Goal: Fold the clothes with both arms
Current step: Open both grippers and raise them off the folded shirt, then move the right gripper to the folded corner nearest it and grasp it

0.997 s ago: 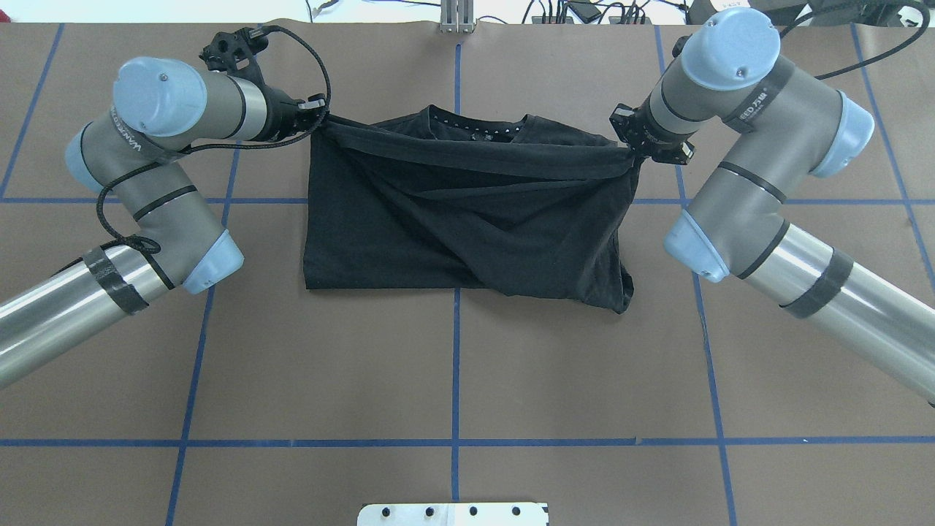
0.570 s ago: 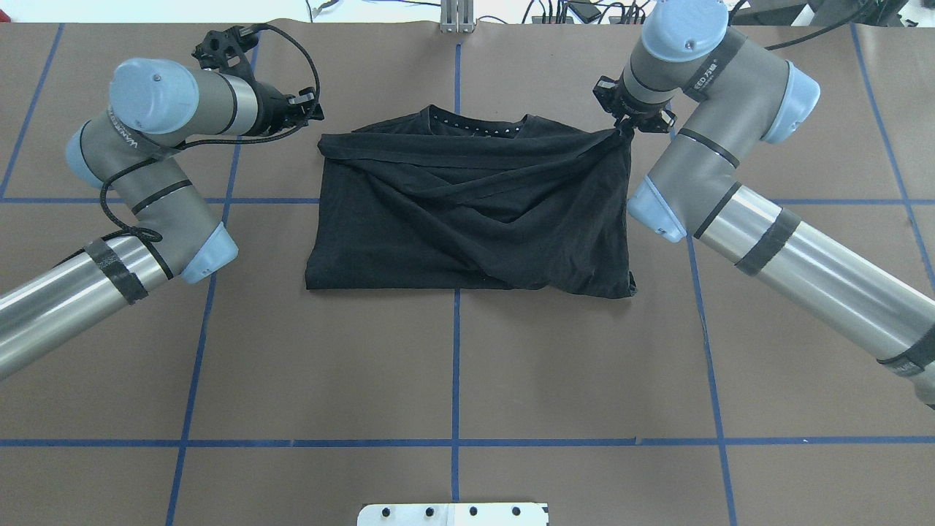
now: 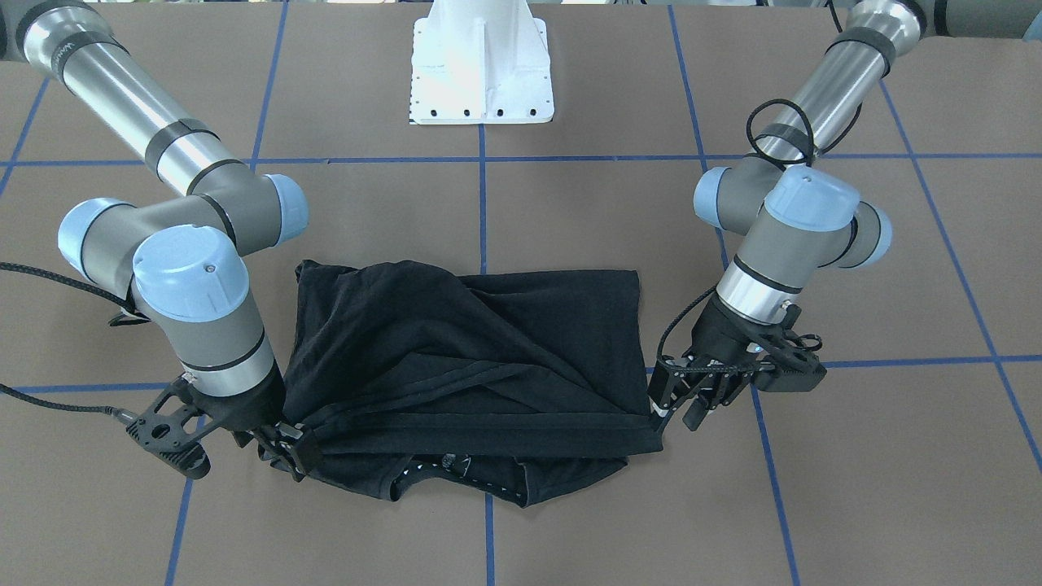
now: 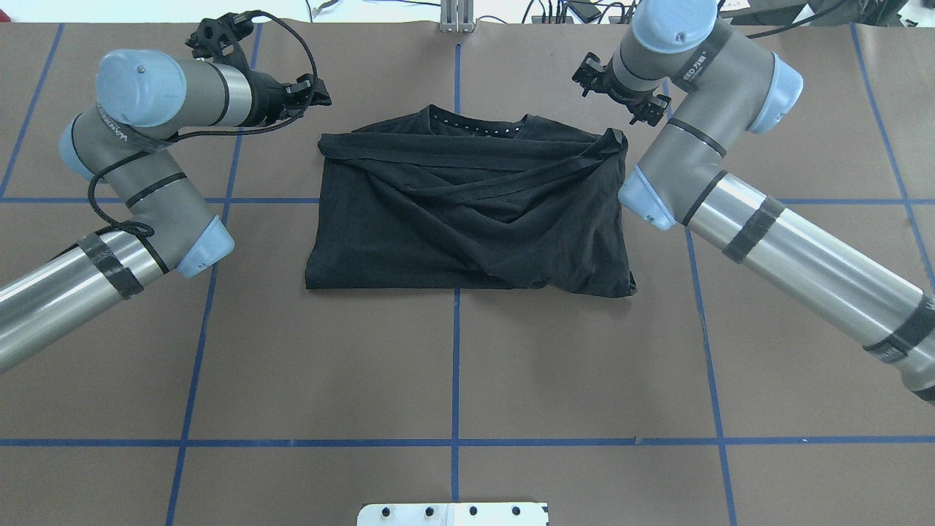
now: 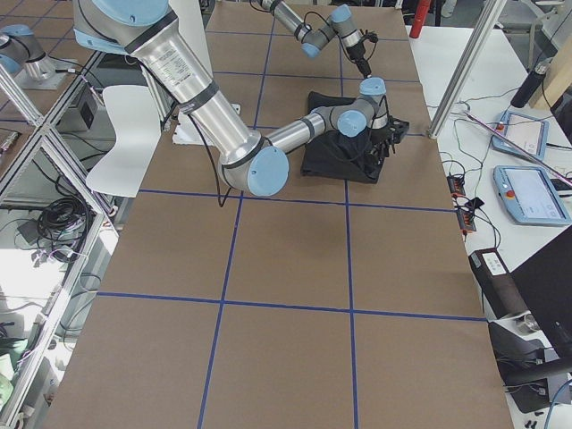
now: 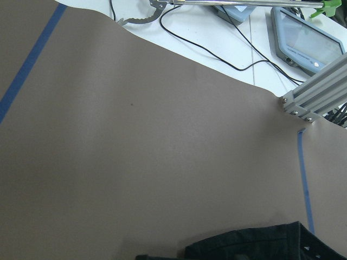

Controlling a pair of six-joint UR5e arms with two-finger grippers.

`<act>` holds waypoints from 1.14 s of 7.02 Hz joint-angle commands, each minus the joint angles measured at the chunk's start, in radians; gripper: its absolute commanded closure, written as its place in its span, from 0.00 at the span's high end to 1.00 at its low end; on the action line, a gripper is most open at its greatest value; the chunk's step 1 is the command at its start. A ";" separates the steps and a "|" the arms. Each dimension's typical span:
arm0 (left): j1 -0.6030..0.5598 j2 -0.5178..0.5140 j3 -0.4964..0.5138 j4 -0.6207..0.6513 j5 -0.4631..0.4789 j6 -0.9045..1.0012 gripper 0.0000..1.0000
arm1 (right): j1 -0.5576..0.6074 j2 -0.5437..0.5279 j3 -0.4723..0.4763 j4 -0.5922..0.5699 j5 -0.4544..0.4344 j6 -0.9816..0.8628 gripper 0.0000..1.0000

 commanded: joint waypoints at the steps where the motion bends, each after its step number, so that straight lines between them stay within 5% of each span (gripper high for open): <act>1: -0.003 0.006 -0.046 0.010 -0.010 -0.009 0.62 | -0.036 -0.286 0.299 0.111 -0.001 0.084 1.00; 2: -0.003 0.009 -0.048 0.012 -0.008 -0.009 0.62 | -0.060 -0.363 0.340 0.275 -0.006 0.219 1.00; 4: -0.003 0.012 -0.051 0.012 -0.008 -0.009 0.62 | -0.224 -0.383 0.388 0.300 -0.190 0.328 1.00; 8: -0.003 0.009 -0.059 0.012 -0.007 -0.012 0.62 | -0.354 -0.543 0.516 0.297 -0.250 0.330 1.00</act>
